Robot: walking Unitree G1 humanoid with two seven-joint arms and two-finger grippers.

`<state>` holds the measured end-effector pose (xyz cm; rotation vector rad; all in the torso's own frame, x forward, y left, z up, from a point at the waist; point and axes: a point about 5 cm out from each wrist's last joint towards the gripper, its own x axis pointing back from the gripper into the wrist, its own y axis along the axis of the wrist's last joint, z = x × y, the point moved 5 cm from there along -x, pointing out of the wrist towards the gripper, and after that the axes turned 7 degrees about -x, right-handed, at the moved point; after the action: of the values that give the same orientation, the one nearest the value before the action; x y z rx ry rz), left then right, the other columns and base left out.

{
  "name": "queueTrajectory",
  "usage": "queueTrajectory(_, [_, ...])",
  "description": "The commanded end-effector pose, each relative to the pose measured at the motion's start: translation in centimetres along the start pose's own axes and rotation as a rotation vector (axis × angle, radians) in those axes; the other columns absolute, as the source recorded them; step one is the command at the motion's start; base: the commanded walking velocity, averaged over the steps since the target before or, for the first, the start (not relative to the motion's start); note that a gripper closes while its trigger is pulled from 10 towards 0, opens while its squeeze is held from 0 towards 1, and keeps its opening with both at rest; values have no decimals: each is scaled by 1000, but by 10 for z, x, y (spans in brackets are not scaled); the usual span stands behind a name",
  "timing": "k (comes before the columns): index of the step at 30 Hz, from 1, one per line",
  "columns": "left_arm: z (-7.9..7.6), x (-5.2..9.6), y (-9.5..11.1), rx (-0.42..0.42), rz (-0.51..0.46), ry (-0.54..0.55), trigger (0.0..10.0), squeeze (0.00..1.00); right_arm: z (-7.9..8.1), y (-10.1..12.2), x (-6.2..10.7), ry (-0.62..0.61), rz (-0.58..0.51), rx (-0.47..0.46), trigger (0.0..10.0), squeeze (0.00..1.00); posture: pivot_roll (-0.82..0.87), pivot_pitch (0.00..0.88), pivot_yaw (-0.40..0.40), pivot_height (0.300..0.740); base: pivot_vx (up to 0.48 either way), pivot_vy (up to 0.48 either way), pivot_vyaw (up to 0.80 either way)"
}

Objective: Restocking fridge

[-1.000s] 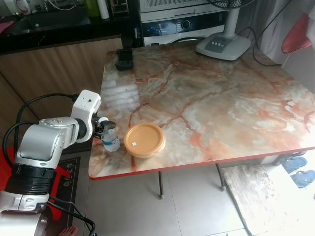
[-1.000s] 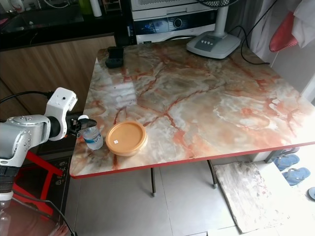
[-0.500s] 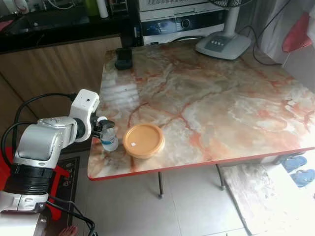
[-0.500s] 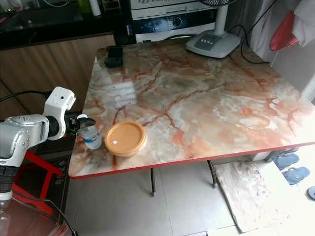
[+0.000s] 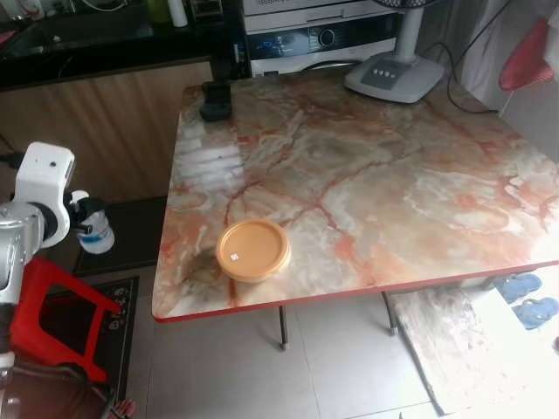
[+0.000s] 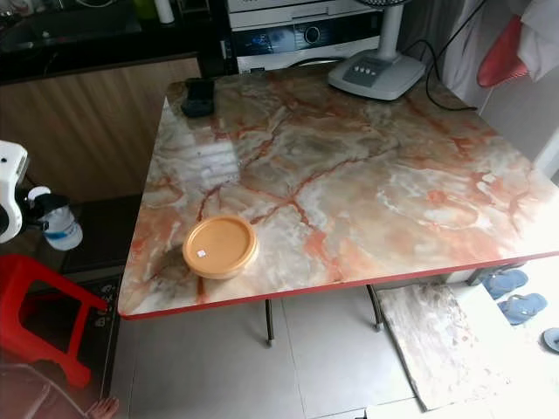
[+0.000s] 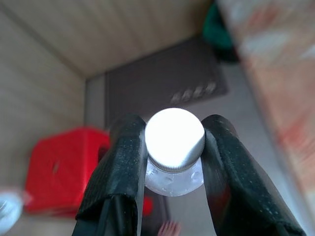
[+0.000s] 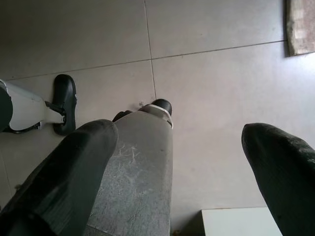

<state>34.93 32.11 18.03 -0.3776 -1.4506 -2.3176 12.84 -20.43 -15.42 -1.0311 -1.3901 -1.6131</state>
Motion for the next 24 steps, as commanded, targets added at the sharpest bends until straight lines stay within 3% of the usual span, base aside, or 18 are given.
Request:
queueTrajectory(1, [8,1,-3,8,-16,36,10000,0,5,-16,1,19,52,4,10000,0,173,39,51,740,0,0,0])
queueTrajectory(2, [-2,-9,-40,33,36,44,10000,0,5,-16,1,21,53,6,10000,0,170,39,46,740,0,0,0])
queueTrajectory(3, [-2,-9,-40,33,36,44,10000,0,5,-16,1,21,53,6,10000,0,170,39,46,740,0,0,0])
queueTrajectory(6, [-22,-17,-97,31,114,47,10000,0,5,-16,1,22,53,7,10000,0,157,37,49,740,0,0,0])
queueTrajectory(10, [-47,-19,-143,100,159,25,10000,0,3,-16,1,7,47,6,10000,0,149,33,46,740,0,0,0])
queueTrajectory(12, [-49,-20,-147,96,164,30,10000,0,2,-15,1,4,46,8,10000,0,142,29,46,740,0,0,0])
queueTrajectory(13, [-65,-21,-160,140,170,13,10000,0,0,-15,1,-13,38,-6,10000,0,133,25,40,740,0,0,0])
queueTrajectory(15, [-74,-21,-166,134,184,5,10000,0,-1,-14,1,-23,33,-12,10000,0,133,25,40,740,0,0,0])
queueTrajectory(19, [-115,-23,-187,113,221,-68,10000,0,-13,-15,3,-137,-11,-180,10000,0,113,19,42,740,0,0,0])
queueTrajectory(22, [-135,-25,-192,85,216,-126,10000,0,-15,-14,3,-160,-24,-206,10000,0,123,9,44,740,0,0,0])
queueTrajectory(24, [-141,-25,-195,69,222,-147,10000,0,-14,-14,3,-160,-28,-211,10000,0,123,9,44,740,0,0,0])
